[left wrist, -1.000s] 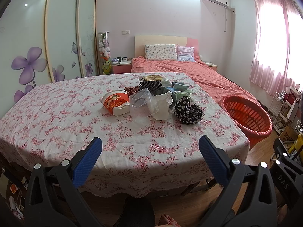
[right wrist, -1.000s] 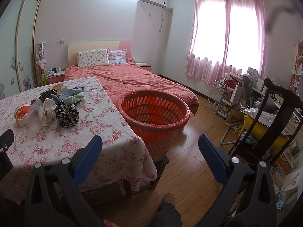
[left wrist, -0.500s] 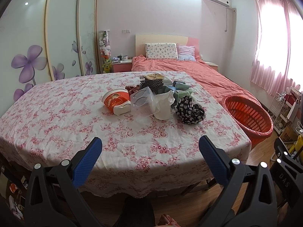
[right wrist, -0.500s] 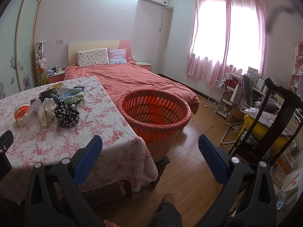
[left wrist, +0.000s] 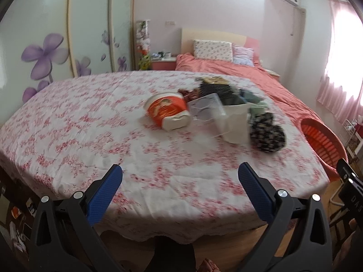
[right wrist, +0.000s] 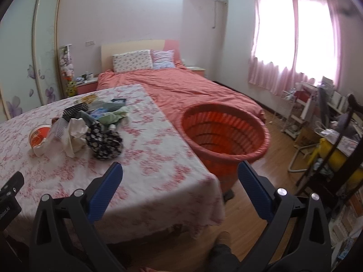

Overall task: Collect trash
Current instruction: 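Grasp the red paper cup with the left tool while the right tool grasps the black floral cloth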

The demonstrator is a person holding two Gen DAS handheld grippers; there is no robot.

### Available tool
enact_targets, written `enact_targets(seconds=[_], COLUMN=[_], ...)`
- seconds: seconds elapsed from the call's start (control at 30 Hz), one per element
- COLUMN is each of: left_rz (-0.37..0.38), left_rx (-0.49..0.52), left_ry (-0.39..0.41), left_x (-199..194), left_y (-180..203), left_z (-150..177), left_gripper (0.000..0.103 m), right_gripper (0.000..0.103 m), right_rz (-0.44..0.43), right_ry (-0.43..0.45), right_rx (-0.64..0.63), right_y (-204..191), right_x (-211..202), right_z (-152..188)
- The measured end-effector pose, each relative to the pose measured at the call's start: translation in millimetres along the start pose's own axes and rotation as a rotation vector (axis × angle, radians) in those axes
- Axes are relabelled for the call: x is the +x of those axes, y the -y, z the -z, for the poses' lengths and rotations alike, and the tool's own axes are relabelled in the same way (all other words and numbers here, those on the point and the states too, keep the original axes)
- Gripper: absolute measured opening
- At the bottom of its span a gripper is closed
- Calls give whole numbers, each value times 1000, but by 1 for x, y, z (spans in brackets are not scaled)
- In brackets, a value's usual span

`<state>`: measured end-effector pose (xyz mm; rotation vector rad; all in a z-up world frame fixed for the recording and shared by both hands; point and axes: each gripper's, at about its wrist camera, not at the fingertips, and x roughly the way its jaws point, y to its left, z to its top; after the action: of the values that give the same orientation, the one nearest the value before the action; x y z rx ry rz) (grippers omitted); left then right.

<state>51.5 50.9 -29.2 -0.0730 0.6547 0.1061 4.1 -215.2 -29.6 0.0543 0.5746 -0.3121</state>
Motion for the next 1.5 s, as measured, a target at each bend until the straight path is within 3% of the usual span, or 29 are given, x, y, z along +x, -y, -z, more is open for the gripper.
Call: enact_targets(seconds=[0.23, 0.5, 0.8, 1.07, 1.17, 1.5], left_rz=[-27, -40, 4, 40, 53, 30], left_rx=[-47, -55, -68, -64, -67, -139], left_ry=[-38, -39, -67, -74, -82, -128], left_x=[27, 44, 57, 64, 70, 118], left_y=[-25, -39, -45, -42, -42, -54], left_z=[-10, -20, -21, -24, -30, -74], left_gripper=[101, 101, 101, 99, 94, 94], right_gripper=[92, 65, 50, 10, 7, 6], right_rz=[-108, -278, -314, -312, -319, -308], right_ry=[-26, -110, -147, -189, -179, -168], right_rx=[2, 17, -41, -36, -26, 10], right_y=[-31, -71, -104, -97, -92, -70], right_x=[38, 84, 110, 126, 124, 121], right_z=[-18, -34, -31, -24, -26, -30])
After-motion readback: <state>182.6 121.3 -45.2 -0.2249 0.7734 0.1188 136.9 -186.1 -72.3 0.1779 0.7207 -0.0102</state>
